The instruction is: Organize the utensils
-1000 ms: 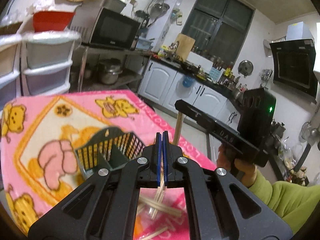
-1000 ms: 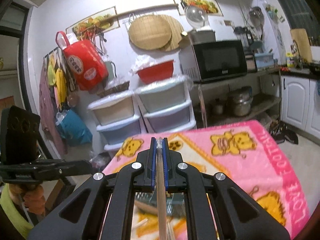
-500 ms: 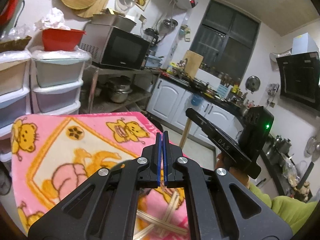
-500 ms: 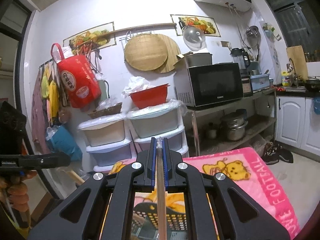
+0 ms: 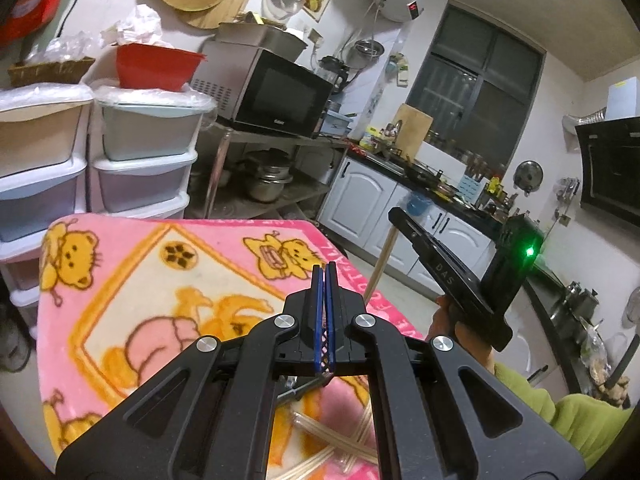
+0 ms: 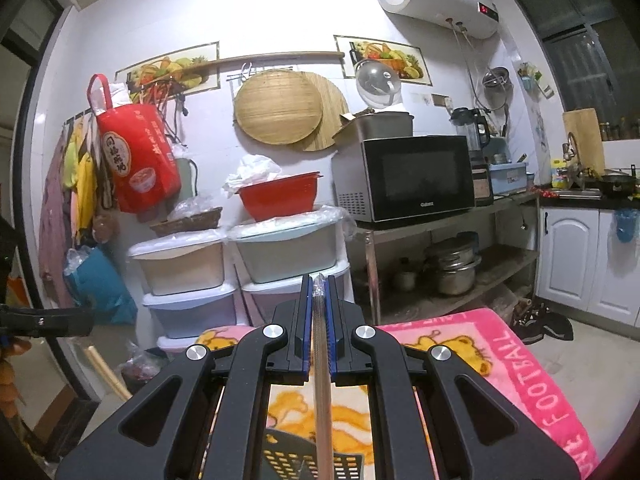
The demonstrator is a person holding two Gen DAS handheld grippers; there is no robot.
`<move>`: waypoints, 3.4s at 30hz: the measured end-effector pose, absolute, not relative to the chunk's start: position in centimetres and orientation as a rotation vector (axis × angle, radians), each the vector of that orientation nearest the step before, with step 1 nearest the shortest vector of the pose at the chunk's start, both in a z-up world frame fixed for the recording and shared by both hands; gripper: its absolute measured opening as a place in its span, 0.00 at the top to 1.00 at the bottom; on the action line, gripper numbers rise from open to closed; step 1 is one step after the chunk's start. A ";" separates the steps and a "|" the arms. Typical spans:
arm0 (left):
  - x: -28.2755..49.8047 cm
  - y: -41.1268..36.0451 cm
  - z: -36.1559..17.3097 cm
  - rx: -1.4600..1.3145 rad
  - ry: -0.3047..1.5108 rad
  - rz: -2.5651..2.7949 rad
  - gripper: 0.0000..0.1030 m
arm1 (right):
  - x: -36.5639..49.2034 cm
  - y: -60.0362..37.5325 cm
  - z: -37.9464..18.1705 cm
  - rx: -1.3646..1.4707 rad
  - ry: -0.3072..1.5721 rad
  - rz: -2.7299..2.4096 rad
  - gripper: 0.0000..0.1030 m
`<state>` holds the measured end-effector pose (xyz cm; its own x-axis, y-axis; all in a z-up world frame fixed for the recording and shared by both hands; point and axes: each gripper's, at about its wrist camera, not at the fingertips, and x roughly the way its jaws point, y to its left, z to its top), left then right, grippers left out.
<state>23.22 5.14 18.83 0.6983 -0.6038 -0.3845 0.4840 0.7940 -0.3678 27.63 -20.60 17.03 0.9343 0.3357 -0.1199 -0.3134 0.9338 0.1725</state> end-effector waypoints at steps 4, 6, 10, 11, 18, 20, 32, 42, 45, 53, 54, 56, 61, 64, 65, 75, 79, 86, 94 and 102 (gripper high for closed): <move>23.1 5.6 18.4 -0.261 0.505 -0.614 1.00 | 28.3 -20.4 16.0 0.159 0.165 0.320 0.93; 23.0 5.8 18.5 -0.267 0.504 -0.608 1.00 | 28.4 -20.3 15.4 0.161 0.169 0.316 0.93; 23.2 6.4 18.3 -0.280 0.506 -0.598 1.00 | 28.7 -20.2 14.7 0.166 0.186 0.310 0.93; 23.2 6.5 18.4 -0.283 0.506 -0.597 1.00 | 28.7 -20.2 14.4 0.167 0.192 0.308 0.90; 23.9 6.2 18.5 -0.330 0.498 -0.599 1.00 | 28.6 -20.3 12.9 0.166 0.236 0.293 0.65; 24.1 5.7 18.6 -0.336 0.498 -0.608 1.00 | 28.5 -20.6 12.5 0.172 0.243 0.288 0.62; 25.4 2.2 18.5 -0.342 0.512 -0.663 1.00 | 26.4 -21.7 11.4 0.145 0.283 0.298 0.55; 26.1 1.6 15.7 -0.334 0.570 -0.624 1.00 | 23.7 -23.1 10.7 0.139 0.303 0.293 0.43; 25.6 1.5 14.8 -0.330 0.584 -0.610 0.97 | 23.0 -23.4 10.2 0.132 0.313 0.289 0.41; 24.4 2.0 12.5 -0.316 0.612 -0.562 0.68 | 21.3 -24.1 8.5 0.132 0.374 0.283 0.39; 24.2 2.2 12.3 -0.314 0.616 -0.554 0.66 | 21.2 -24.1 8.4 0.131 0.378 0.282 0.38; 23.7 2.3 11.9 -0.306 0.618 -0.535 0.59 | 20.8 -24.1 8.0 0.127 0.392 0.284 0.37; 22.2 2.7 11.1 -0.286 0.615 -0.505 0.41 | 20.0 -24.1 7.3 0.119 0.421 0.291 0.37; 21.3 3.1 10.4 -0.287 0.617 -0.486 0.37 | 19.6 -23.9 6.9 0.112 0.435 0.299 0.37; 21.1 3.3 10.1 -0.294 0.621 -0.485 0.33 | 19.4 -23.8 6.9 0.108 0.438 0.300 0.37; 17.8 4.6 7.9 -0.289 0.615 -0.416 0.23 | 17.9 -23.4 5.9 0.097 0.472 0.328 0.37; 16.8 5.2 6.9 -0.286 0.627 -0.392 0.23 | 17.4 -23.1 5.2 0.089 0.497 0.338 0.37; 15.5 5.7 4.7 -0.301 0.665 -0.363 0.23 | 17.0 -22.4 4.1 0.079 0.537 0.356 0.37; 14.6 6.8 2.1 -0.349 0.716 -0.345 0.23 | 16.5 -21.4 2.6 0.052 0.590 0.387 0.37; 14.1 8.1 -1.0 -0.401 0.786 -0.321 0.23 | 17.3 -19.6 0.4 0.015 0.691 0.442 0.59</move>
<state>14.09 8.11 -0.96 0.6651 -0.4222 -0.6159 0.1297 0.8776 -0.4615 17.31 -19.60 0.40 0.6822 0.3988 -0.6129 -0.3887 0.9077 0.1580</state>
